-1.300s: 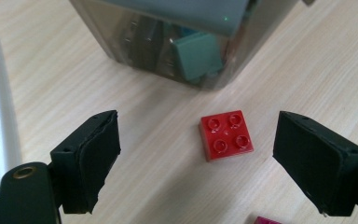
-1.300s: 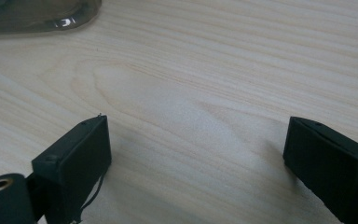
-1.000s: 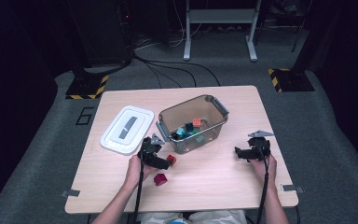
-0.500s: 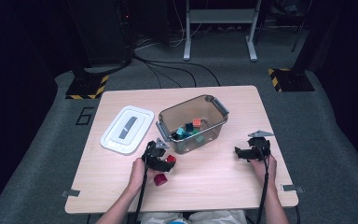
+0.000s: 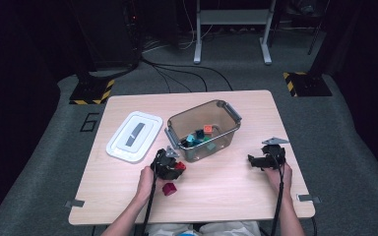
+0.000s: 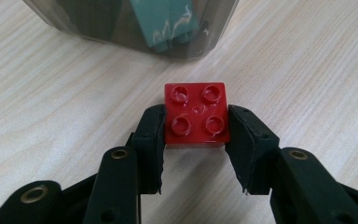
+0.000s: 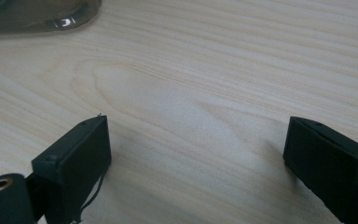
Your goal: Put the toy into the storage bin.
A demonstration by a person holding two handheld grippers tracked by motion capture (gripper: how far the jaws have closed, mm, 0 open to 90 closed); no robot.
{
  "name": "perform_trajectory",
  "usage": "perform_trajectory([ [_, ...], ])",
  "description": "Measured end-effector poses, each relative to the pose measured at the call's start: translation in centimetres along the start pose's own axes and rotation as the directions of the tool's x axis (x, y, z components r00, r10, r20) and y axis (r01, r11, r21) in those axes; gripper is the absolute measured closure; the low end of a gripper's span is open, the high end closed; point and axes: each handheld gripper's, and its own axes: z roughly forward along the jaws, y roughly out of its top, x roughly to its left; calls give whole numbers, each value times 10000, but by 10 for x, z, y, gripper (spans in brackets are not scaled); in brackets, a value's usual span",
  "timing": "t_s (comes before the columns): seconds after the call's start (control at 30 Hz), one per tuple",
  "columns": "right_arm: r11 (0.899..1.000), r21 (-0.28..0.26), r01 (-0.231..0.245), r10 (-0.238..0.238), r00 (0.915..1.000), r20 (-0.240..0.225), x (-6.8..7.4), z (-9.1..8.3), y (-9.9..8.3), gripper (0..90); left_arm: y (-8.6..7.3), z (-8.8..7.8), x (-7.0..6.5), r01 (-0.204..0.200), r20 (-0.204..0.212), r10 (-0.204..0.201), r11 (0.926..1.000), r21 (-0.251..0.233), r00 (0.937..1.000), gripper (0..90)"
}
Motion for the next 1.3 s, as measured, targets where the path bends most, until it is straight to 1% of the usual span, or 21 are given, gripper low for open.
perform_trajectory([
  [0.07,10000,3,2,-2,10000,-5,0,0,0,69,-1,-1,1,-25,-4,25,10000,10,10000,585],
  [0.1,10000,-1,27,-27,10000,-6,0,0,0,69,-1,-1,1,24,-46,-24,10000,1,10000,586],
  [0.27,10000,0,14,-14,10000,-11,0,0,0,69,-3,-6,3,-44,19,44,9999,-101,10000,586],
  [0.33,10000,-5,33,-33,10000,-6,0,0,0,69,-4,-8,4,-56,-39,55,9998,-175,10000,587],
  [0.37,10000,3,7,-7,10000,-5,0,0,0,69,-5,-9,5,52,20,-52,9998,-200,10000,587],
  [0.4,10000,-7,42,-42,10000,-8,0,0,0,69,-6,-11,6,11,-22,-12,9997,-244,10000,587],
  [0.57,10000,0,14,-14,10000,-4,0,0,0,69,-10,-22,10,41,-134,-44,9997,-242,9999,590],
  [0.77,10000,-4,37,-37,10000,2,0,0,0,69,-13,-36,19,116,-269,-124,9996,-273,9996,591],
  [0.8,10000,0,7,-7,10000,5,0,0,0,69,-14,-38,20,177,-263,-185,9994,-293,9995,591],
  [0.97,10000,-4,21,-21,10000,7,0,0,0,69,-12,-53,27,177,-427,-192,9992,-346,9989,590],
  [1.0,10000,-1,6,-6,10000,7,0,0,0,68,-11,-56,29,215,-464,-236,9988,-443,9986,591],
  [1.1,10000,5,5,-5,10000,3,0,0,0,68,-9,-68,34,175,-574,-200,9989,-436,9981,591],
  [1.23,10000,-3,29,-29,10000,3,0,0,0,69,-6,-78,39,223,-630,-261,9980,-599,9977,591],
  [1.3,10000,2,6,-6,10000,0,0,0,0,69,-3,-83,41,177,-733,-219,9982,-574,9971,591],
])
